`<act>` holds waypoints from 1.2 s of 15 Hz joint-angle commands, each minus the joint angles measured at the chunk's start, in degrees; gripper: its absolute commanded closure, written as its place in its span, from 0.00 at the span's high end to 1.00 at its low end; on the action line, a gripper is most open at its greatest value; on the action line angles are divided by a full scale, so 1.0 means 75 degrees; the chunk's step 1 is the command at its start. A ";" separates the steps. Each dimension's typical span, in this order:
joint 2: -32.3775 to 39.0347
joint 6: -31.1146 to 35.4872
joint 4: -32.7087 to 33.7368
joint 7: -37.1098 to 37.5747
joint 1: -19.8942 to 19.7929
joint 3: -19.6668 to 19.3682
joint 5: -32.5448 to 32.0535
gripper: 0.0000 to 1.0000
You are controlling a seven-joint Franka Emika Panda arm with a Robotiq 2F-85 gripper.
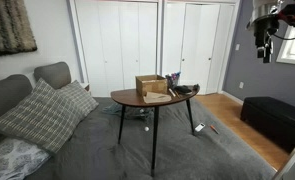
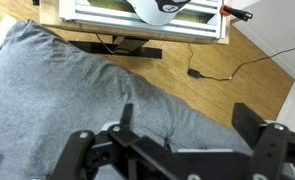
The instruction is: Pick up the glasses case and put it in the cardboard box
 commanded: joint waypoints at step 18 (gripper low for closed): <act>0.1441 0.2308 0.0566 0.1102 0.0086 0.1136 0.0563 1.00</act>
